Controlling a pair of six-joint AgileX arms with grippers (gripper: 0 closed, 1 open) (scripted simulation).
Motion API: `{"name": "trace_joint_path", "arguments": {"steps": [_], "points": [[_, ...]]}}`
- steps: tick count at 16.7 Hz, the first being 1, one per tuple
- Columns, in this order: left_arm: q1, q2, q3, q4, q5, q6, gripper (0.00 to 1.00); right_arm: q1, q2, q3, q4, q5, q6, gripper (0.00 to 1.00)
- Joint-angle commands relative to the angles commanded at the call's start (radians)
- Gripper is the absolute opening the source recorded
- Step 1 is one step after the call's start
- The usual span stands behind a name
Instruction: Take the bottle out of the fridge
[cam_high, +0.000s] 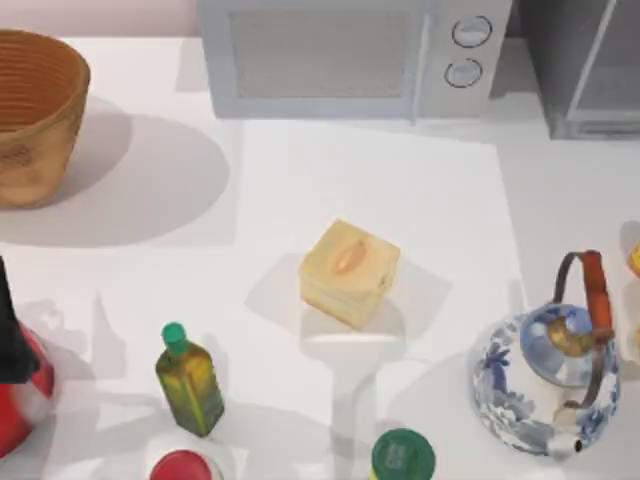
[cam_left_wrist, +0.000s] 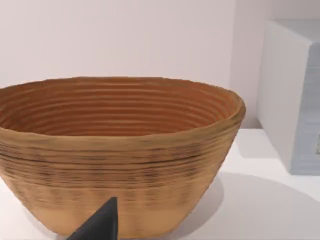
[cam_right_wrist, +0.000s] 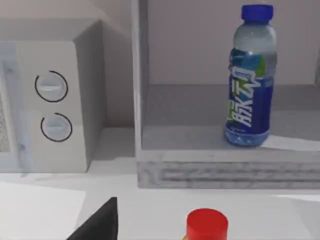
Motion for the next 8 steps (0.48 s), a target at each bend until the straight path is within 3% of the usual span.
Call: {"name": "trace_joint_path", "arguments": {"steps": [4, 8], "points": [[0.0, 0.0, 0.0, 0.0, 0.0, 0.0, 1.0, -0.026, 0.027, 0.019, 0.032, -0.029, 0.0, 1.0], [0.0, 0.0, 0.0, 0.0, 0.0, 0.0, 1.0, -0.152, 0.202, 0.104, 0.219, -0.176, -0.001, 1.0]]}}
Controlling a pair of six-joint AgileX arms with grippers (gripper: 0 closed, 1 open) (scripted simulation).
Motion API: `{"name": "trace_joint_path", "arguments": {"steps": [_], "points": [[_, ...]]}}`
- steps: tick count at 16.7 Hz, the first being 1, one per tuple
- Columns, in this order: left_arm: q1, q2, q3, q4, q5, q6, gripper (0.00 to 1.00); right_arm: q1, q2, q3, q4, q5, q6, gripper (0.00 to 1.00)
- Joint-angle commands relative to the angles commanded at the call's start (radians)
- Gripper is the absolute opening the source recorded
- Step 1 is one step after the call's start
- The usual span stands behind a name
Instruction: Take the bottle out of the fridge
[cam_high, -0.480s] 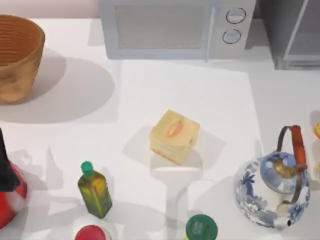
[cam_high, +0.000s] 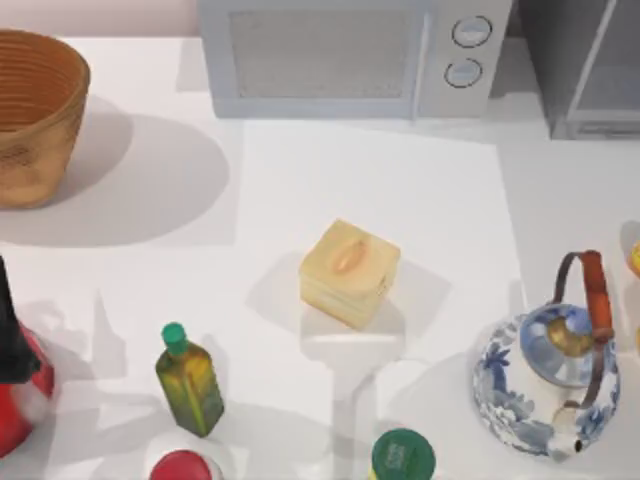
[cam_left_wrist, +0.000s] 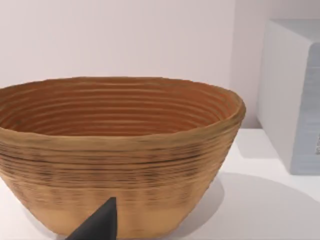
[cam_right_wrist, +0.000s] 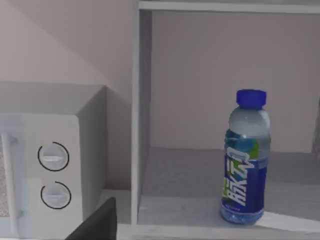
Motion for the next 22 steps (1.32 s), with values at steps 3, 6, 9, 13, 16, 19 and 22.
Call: {"name": "trace_joint_path", "arguments": {"steps": [3, 6, 9, 13, 16, 19, 22], "points": [[0.0, 0.0, 0.0, 0.0, 0.0, 0.0, 1.0, -0.121, 0.238, 0.061, 0.236, -0.138, 0.004, 1.0], [0.0, 0.0, 0.0, 0.0, 0.0, 0.0, 1.0, -0.234, 0.553, 0.095, 0.518, -0.259, 0.013, 1.0], [0.0, 0.0, 0.0, 0.0, 0.0, 0.0, 1.0, -0.326, 0.902, 0.105, 0.801, -0.341, 0.022, 1.0], [0.0, 0.0, 0.0, 0.0, 0.0, 0.0, 1.0, -0.398, 1.293, 0.105, 1.125, -0.381, 0.028, 1.0], [0.0, 0.0, 0.0, 0.0, 0.0, 0.0, 1.0, -0.407, 1.481, 0.097, 1.297, -0.368, 0.025, 1.0], [0.0, 0.0, 0.0, 0.0, 0.0, 0.0, 1.0, -0.389, 1.574, 0.085, 1.384, -0.345, 0.02, 1.0], [0.0, 0.0, 0.0, 0.0, 0.0, 0.0, 1.0, -0.381, 1.591, 0.081, 1.399, -0.339, 0.019, 1.0]]}}
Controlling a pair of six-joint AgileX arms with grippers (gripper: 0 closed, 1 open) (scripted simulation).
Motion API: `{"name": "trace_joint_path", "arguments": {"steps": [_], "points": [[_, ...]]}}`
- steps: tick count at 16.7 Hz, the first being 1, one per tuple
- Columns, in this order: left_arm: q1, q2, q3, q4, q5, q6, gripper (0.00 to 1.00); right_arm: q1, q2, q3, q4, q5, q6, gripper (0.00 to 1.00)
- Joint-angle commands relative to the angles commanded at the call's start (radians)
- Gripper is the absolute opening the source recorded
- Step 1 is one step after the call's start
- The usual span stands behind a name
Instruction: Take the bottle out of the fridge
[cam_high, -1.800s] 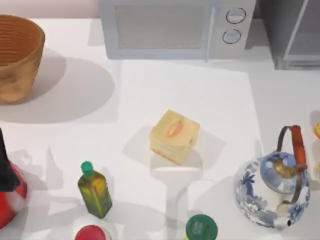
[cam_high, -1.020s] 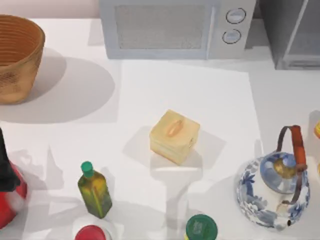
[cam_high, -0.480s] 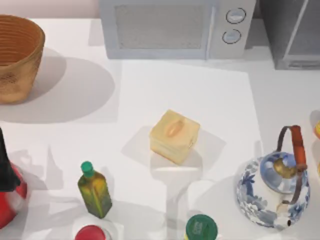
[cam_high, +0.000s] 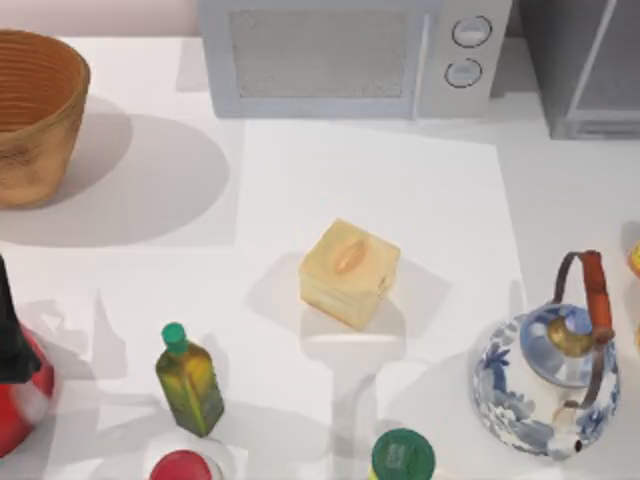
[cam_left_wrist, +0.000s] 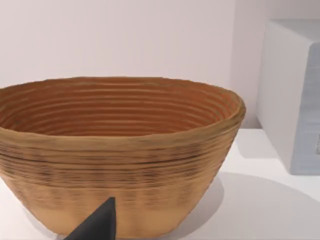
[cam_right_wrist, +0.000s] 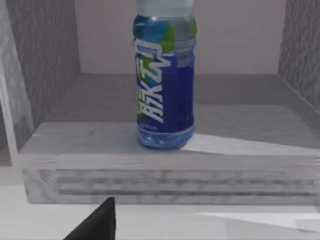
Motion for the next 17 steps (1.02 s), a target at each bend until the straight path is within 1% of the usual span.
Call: {"name": "trace_joint_path", "arguments": {"steps": [4, 7, 10, 12, 14, 17], "points": [[0.0, 0.0, 0.0, 0.0, 0.0, 0.0, 1.0, -0.004, -0.003, 0.005, -0.002, -0.001, -0.001, 1.0], [0.0, 0.0, 0.0, 0.0, 0.0, 0.0, 1.0, -0.045, -0.016, 0.069, -0.006, -0.007, -0.023, 1.0], [0.0, 0.0, 0.0, 0.0, 0.0, 0.0, 1.0, -0.087, -0.011, 0.224, -0.018, -0.003, -0.061, 1.0], [0.0, 0.0, 0.0, 0.0, 0.0, 0.0, 1.0, -0.085, 0.011, 0.368, -0.045, 0.02, -0.082, 1.0], [0.0, 0.0, 0.0, 0.0, 0.0, 0.0, 1.0, -0.052, 0.052, 0.496, -0.087, 0.06, -0.094, 1.0], [0.0, 0.0, 0.0, 0.0, 0.0, 0.0, 1.0, 0.046, 0.14, 0.626, -0.173, 0.147, -0.09, 1.0]]}}
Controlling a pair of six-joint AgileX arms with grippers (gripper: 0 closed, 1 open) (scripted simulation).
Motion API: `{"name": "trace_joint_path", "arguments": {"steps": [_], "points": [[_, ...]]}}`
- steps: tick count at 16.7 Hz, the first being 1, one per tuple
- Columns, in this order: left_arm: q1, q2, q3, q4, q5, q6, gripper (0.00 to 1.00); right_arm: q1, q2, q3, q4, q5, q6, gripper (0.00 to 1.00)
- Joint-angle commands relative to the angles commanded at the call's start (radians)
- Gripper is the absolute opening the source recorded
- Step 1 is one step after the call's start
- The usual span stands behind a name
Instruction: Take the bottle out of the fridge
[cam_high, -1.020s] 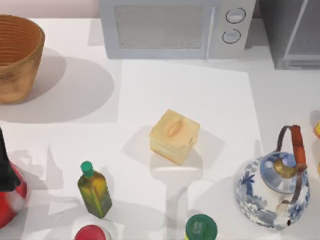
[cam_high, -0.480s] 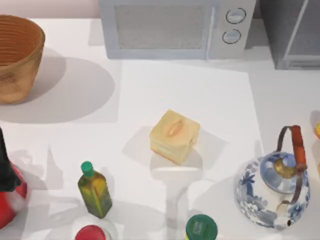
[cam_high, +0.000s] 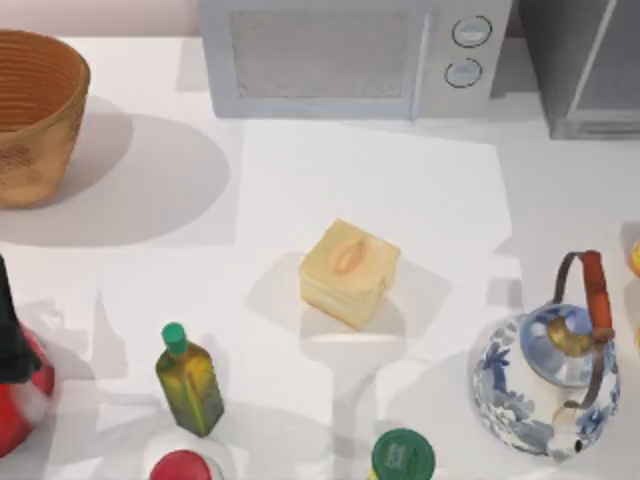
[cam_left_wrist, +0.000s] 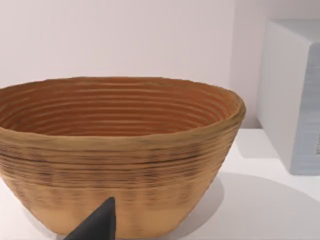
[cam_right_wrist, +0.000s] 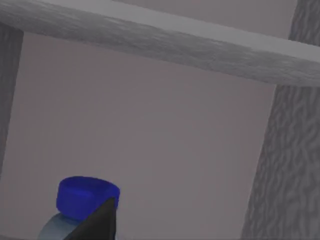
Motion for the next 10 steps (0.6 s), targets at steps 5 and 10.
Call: {"name": "trace_joint_path", "arguments": {"steps": [5, 10], "points": [[0.0, 0.0, 0.0, 0.0, 0.0, 0.0, 1.0, 0.213, 0.148, 0.073, -0.147, 0.147, 0.047, 1.0], [0.0, 0.0, 0.0, 0.0, 0.0, 0.0, 1.0, 0.277, 0.199, 0.07, -0.191, 0.191, 0.07, 1.0]]}}
